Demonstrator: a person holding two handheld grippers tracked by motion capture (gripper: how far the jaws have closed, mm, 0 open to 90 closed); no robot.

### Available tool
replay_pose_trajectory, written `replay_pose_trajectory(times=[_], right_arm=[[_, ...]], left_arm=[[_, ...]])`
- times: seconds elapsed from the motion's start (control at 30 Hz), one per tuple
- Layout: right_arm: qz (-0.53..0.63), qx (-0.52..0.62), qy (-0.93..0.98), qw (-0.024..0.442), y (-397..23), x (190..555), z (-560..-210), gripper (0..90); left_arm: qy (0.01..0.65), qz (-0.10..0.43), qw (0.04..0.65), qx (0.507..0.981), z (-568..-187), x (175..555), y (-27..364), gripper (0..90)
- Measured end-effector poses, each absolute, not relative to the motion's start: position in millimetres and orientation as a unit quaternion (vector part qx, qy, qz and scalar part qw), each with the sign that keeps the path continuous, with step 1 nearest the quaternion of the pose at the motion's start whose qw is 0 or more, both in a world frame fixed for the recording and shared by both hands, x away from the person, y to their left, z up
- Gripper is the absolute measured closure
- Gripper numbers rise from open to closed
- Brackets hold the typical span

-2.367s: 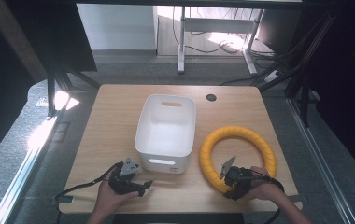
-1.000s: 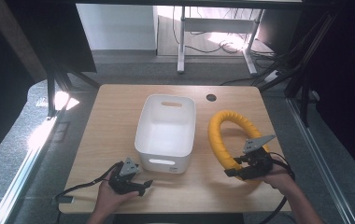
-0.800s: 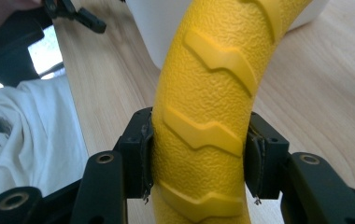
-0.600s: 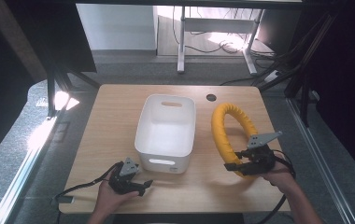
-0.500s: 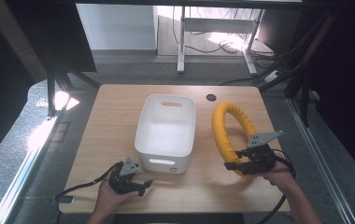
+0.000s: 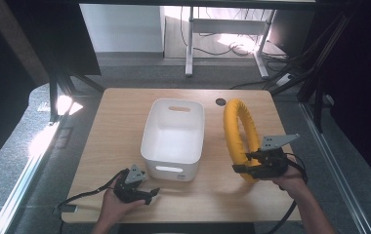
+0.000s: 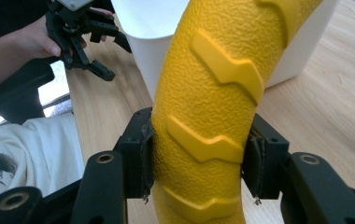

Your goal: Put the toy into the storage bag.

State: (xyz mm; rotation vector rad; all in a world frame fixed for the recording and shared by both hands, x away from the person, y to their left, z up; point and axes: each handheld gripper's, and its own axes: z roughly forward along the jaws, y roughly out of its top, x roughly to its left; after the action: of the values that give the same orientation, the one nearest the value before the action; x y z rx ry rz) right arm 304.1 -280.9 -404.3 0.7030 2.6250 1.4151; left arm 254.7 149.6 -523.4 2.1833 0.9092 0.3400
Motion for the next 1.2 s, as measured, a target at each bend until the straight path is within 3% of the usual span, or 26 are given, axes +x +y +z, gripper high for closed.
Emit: replay_pose_trajectory(times=[1.2], right_arm=[[0.511, 0.205, 0.833, 0.051, -263.7, 308.3, -383.0, 51.2]], left_arm=[[0.353, 0.132, 0.367, 0.851, -523.7, 254.9, 149.6, 17.9]])
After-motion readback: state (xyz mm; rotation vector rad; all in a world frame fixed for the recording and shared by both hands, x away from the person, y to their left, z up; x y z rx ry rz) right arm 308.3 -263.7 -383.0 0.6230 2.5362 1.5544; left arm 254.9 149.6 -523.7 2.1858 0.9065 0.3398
